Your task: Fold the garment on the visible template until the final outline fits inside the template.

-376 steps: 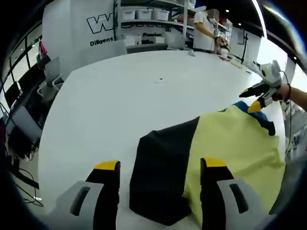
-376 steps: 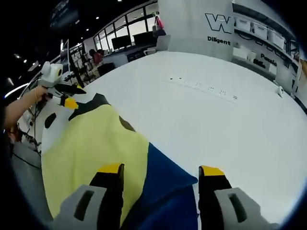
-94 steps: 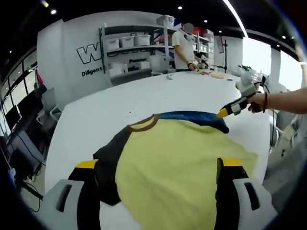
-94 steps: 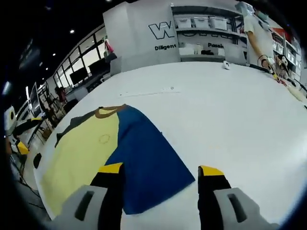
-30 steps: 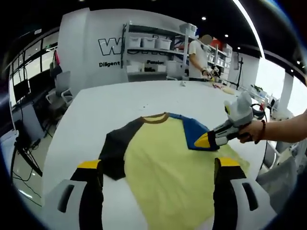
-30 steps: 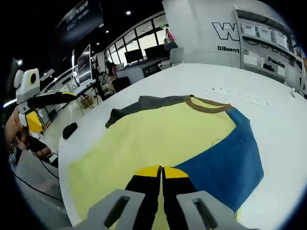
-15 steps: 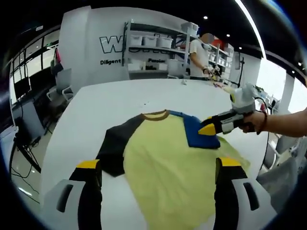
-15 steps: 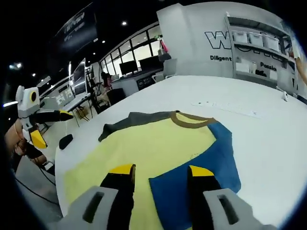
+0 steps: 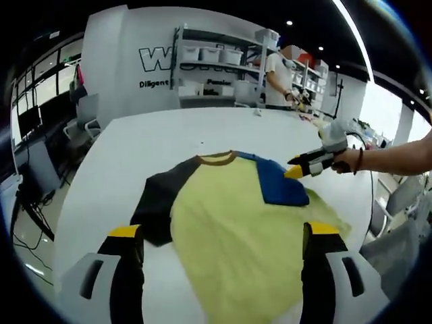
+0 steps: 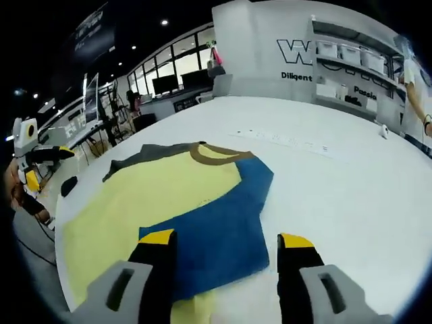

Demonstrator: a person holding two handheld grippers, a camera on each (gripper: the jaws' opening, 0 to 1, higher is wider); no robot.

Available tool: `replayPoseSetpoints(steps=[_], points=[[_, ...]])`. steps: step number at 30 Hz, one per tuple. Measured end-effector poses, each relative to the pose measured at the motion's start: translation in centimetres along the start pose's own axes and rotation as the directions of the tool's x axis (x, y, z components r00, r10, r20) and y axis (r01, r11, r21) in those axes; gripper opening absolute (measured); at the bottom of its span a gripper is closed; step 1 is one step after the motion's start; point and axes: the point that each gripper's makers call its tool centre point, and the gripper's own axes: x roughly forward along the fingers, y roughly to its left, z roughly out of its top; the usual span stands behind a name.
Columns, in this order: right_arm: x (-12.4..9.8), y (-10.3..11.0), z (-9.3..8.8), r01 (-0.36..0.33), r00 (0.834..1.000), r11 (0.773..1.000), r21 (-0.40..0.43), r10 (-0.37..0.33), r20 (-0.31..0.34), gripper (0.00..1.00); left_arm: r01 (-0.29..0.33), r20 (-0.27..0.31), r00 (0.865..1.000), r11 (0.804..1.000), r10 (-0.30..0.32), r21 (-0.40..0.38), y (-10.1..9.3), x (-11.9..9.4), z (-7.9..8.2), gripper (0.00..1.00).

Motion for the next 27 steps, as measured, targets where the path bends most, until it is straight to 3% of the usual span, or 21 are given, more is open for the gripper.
replayPoseSetpoints(steps=[5, 9, 18, 22, 25, 27], points=[[0.5, -0.9, -1.3, -0.007, 0.999, 0.996, 0.09, 0.011, -0.04, 0.6, -0.005, -0.001, 1.0, 1.0, 0.005, 0.0, 0.4, 0.2, -0.1, 0.96], [0.7, -1.0, -0.7, -0.024, 0.999, 0.997, 0.067, 0.026, -0.029, 0.55, -0.012, -0.005, 1.0, 1.0, 0.012, -0.002, 0.8, 0.2, -0.3, 0.96], [1.1, -0.5, -0.6, -0.031, 0.999, 0.999, 0.037, 0.032, -0.044, 0.35, -0.013, 0.014, 1.0, 1.0, 0.013, 0.002, 1.1, 0.3, 0.3, 0.96], [0.9, -0.6, -0.2, -0.011, 0.999, 1.0, 0.018, 0.012, -0.038, 0.21, -0.019, -0.007, 1.0, 1.0, 0.019, 0.024, 1.2, 0.3, -0.1, 0.96], [0.6, -0.8, 0.0, 0.003, 0.999, 1.0, 0.004, -0.003, -0.036, 0.0, -0.017, -0.008, 1.0, 1.0, 0.018, 0.024, 1.1, 0.3, -0.1, 0.95], [0.6, -1.3, -0.2, 0.022, 0.999, 1.0, -0.019, -0.022, -0.044, 0.0, -0.017, -0.006, 1.0, 1.0, 0.018, 0.025, 1.0, 0.2, -0.1, 0.95]])
